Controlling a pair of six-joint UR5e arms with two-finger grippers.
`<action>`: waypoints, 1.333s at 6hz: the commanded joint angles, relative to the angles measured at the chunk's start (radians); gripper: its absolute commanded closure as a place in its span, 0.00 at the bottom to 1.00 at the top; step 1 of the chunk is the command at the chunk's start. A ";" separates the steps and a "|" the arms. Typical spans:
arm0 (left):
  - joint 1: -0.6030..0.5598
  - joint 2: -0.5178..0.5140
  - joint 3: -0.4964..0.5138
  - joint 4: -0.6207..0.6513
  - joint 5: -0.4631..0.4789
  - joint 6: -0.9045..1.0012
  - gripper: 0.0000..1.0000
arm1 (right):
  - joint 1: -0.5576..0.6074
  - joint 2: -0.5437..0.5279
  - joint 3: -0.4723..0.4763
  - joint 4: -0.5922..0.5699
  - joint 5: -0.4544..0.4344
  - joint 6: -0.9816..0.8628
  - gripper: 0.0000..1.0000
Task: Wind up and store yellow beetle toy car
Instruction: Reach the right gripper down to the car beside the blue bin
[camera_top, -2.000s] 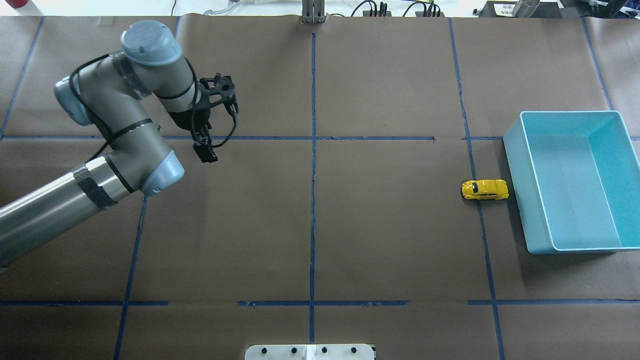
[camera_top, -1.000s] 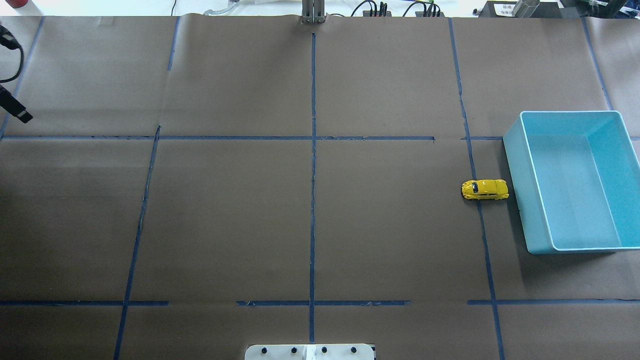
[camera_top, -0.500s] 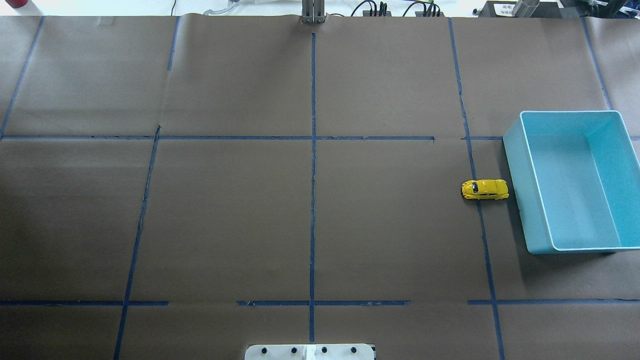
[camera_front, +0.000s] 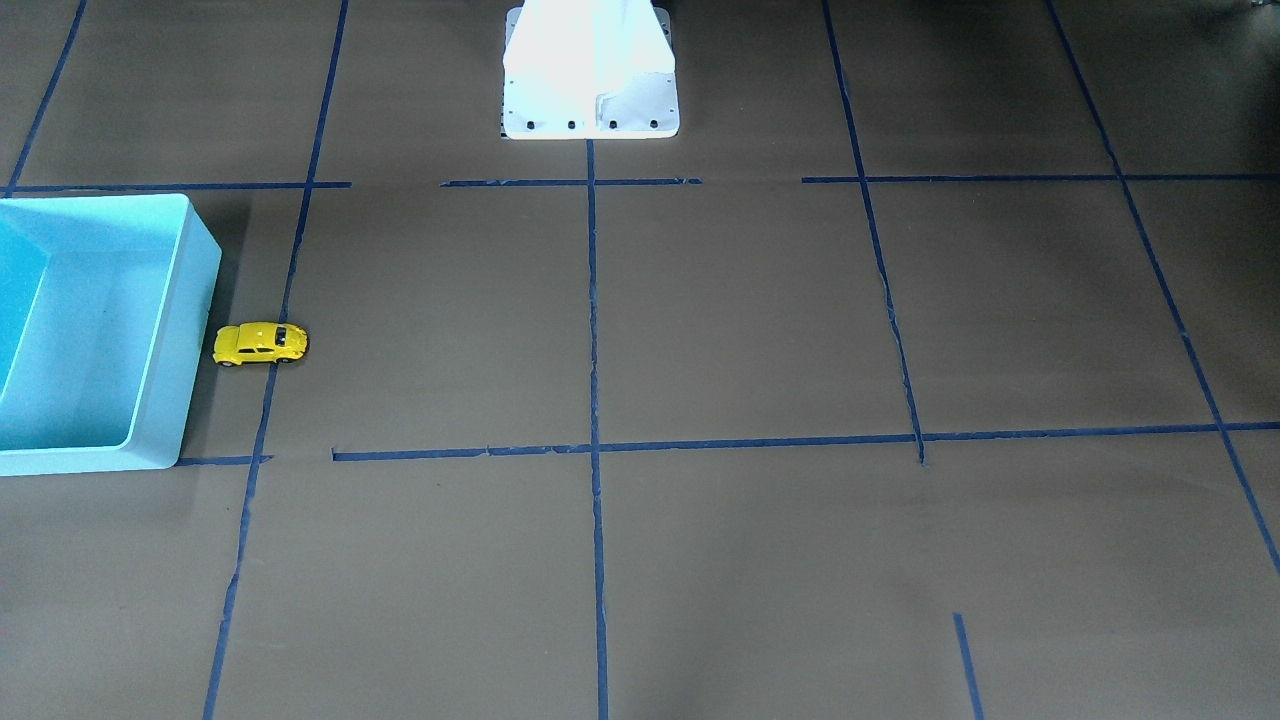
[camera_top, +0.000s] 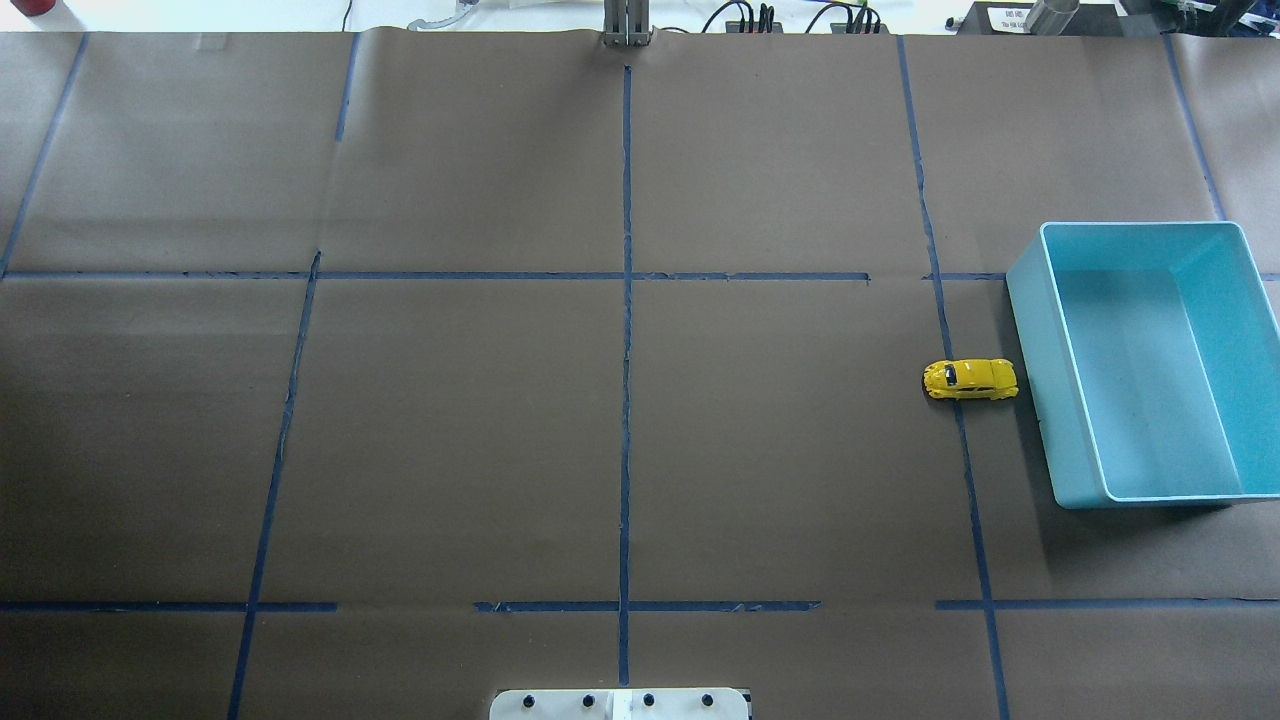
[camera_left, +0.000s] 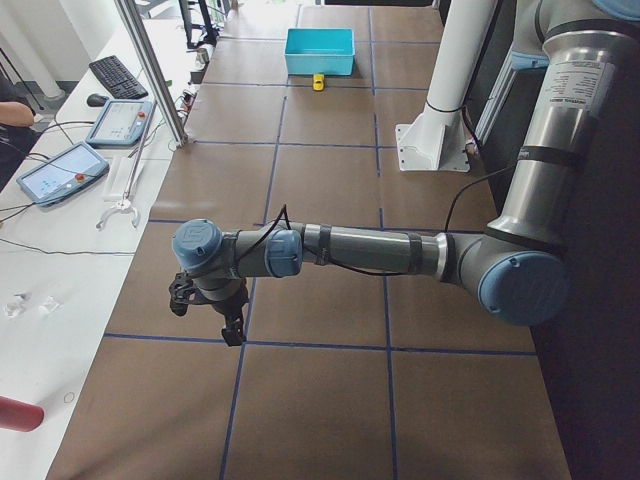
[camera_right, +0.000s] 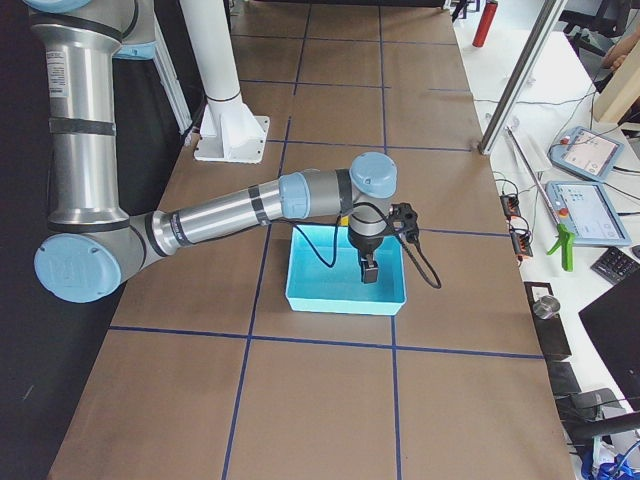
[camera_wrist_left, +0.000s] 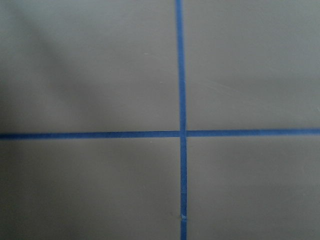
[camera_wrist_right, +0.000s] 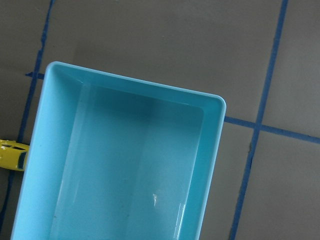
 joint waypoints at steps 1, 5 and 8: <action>0.000 0.088 -0.006 -0.140 0.002 0.009 0.00 | -0.094 0.123 0.007 -0.010 -0.002 -0.010 0.00; 0.003 0.087 -0.032 -0.136 0.010 0.009 0.00 | -0.402 0.223 0.130 0.000 -0.139 -0.213 0.00; 0.003 0.095 -0.032 -0.134 0.002 0.009 0.00 | -0.555 0.123 0.091 0.210 -0.194 -0.474 0.00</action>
